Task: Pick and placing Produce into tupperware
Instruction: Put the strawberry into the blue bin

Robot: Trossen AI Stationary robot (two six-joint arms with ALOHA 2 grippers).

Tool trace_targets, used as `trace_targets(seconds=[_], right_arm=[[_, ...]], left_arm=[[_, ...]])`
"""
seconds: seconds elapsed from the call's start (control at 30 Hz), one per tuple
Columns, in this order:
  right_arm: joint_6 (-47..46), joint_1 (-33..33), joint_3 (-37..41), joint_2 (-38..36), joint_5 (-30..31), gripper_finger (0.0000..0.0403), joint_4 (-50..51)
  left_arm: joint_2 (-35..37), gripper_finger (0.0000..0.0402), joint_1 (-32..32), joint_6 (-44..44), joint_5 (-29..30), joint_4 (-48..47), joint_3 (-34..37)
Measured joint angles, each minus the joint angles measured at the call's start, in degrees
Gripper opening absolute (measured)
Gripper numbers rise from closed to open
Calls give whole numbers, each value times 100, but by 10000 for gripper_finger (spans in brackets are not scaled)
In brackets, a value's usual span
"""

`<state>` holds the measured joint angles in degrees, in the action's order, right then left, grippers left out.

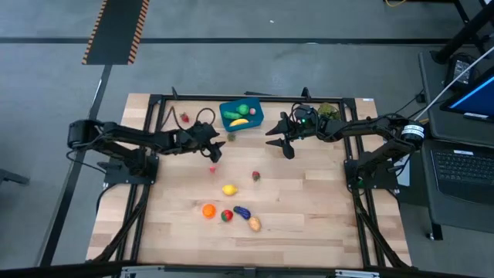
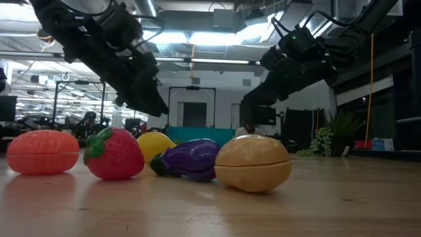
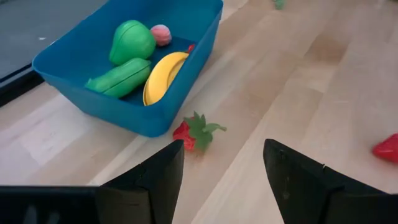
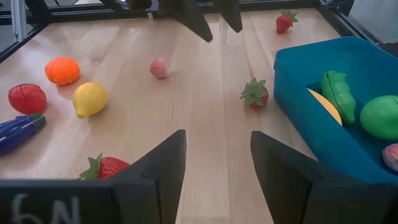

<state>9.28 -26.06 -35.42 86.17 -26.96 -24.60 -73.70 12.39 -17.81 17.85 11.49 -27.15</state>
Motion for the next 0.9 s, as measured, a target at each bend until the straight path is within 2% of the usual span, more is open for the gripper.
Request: trace_targets(seconds=[0.3, 0.57, 0.77, 0.9], right_arm=[[0, 0, 0, 0, 0, 183, 0], [1, 0, 0, 0, 0, 183, 2], [20, 0, 0, 0, 0, 183, 4], [22, 0, 0, 0, 0, 183, 7]], left_arm=[[-1078, 211, -283, -310, 714, -2, -676], [-1965, 208, -269, -761, 1044, -67, -1300], [-2299, 191, -267, -1065, 1278, -684, -1656], [-2346, 180, -267, -1104, 1326, -713, -1739]])
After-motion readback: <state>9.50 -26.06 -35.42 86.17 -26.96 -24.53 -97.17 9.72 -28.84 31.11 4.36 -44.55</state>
